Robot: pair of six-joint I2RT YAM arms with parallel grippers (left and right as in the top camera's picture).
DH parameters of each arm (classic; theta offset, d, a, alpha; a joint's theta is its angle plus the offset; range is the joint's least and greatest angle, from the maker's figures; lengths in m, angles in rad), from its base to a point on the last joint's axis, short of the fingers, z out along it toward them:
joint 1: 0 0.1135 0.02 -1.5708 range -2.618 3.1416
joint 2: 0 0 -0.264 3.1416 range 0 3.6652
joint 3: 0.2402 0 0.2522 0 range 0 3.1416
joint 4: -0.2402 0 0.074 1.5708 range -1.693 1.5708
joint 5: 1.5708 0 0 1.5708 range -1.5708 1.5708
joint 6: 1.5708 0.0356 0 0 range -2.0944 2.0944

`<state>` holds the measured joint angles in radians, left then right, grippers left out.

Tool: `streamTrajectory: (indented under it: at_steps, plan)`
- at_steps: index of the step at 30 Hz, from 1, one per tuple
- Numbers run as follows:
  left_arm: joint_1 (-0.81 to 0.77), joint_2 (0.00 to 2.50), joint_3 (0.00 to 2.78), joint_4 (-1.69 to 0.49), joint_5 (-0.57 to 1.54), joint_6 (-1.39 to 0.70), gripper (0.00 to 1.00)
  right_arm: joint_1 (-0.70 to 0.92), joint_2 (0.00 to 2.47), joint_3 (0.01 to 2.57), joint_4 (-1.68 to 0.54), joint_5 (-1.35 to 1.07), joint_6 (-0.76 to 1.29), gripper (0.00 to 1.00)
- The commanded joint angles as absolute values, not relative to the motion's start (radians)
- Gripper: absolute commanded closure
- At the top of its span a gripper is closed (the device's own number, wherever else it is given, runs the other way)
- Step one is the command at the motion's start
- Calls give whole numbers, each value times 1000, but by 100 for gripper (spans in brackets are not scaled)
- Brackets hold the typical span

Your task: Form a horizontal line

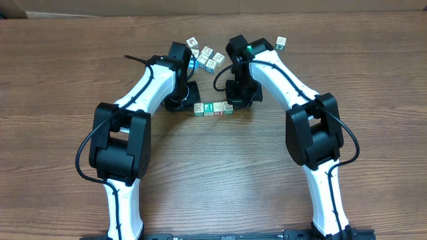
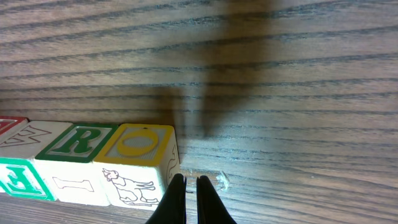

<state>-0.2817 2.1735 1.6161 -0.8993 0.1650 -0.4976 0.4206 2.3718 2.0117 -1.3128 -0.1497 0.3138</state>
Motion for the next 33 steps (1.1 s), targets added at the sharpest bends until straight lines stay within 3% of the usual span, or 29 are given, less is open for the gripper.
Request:
streamTrajectory:
  at_steps: [1, 33]
  plan:
    - [-289, 2186, 1607, -896, 177, -494, 95, 426, 2352, 2008, -1316, -152, 318, 96]
    - [-296, 2186, 1605, -926, 173, -492, 94, 426, 2352, 2008, -1296, -147, 337, 96]
